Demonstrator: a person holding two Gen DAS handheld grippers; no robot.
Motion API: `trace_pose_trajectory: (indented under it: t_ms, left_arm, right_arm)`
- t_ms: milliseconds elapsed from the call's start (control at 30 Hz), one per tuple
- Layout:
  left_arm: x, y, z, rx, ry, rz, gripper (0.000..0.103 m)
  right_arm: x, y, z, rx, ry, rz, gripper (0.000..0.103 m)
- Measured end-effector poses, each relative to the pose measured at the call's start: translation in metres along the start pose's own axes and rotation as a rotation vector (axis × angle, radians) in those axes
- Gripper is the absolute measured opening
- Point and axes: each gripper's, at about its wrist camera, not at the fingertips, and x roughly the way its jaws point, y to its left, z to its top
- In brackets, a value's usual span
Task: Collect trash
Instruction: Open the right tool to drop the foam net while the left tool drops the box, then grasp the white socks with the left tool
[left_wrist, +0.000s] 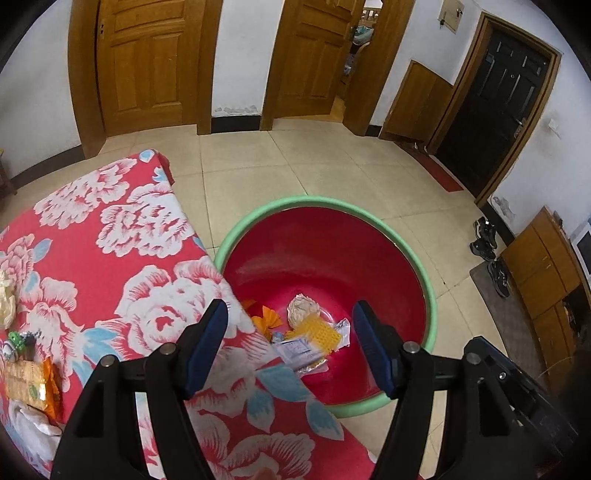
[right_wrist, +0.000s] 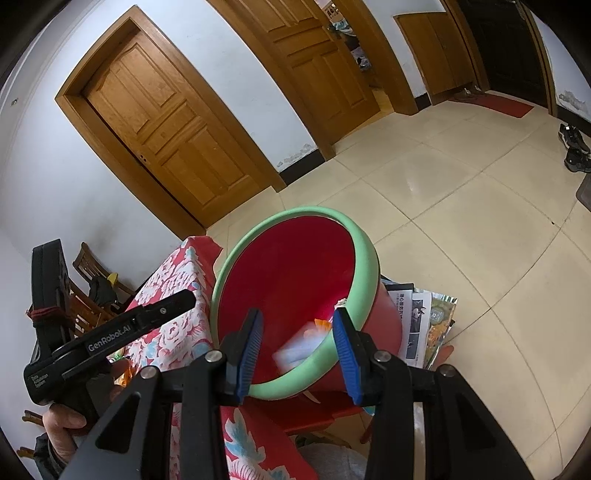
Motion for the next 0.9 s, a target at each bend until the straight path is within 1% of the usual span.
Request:
trace_pose_trajectory:
  t_ms: [133,300,400,633,667,700,900]
  left_arm:
    - [-0.013,0.008,-0.004,-0.018,-0.016,0.000,0.070]
    - [-0.033,0.019,-0.013,-0.049,-0.034,0.007,0.069]
    - [-0.051,0.028,-0.020,-0.075,-0.054,0.012,0.069]
    - [-0.083,0.053,-0.034,-0.113,-0.091,0.062,0.069]
    - [-0.088,0.058,-0.037,-0.119,-0.094,0.074,0.069]
    - [-0.090,0.061,-0.038,-0.123,-0.096,0.081,0.069]
    - [-0.111,0.093,-0.052,-0.178,-0.095,0.137,0.069]
  right_arm:
    - [-0.003,0.004,-0.002,-0.009,-0.005,0.004,0.046]
    - [-0.008,0.012,-0.003,-0.024,-0.011,0.019,0.057]
    - [-0.012,0.017,-0.005,-0.032,-0.012,0.027,0.058]
    - [-0.017,0.033,-0.011,-0.057,-0.011,0.048,0.062]
    - [-0.018,0.034,-0.012,-0.060,-0.011,0.051,0.064]
    - [-0.019,0.037,-0.013,-0.064,-0.012,0.055,0.066]
    - [-0.022,0.050,-0.019,-0.087,-0.011,0.072,0.067]
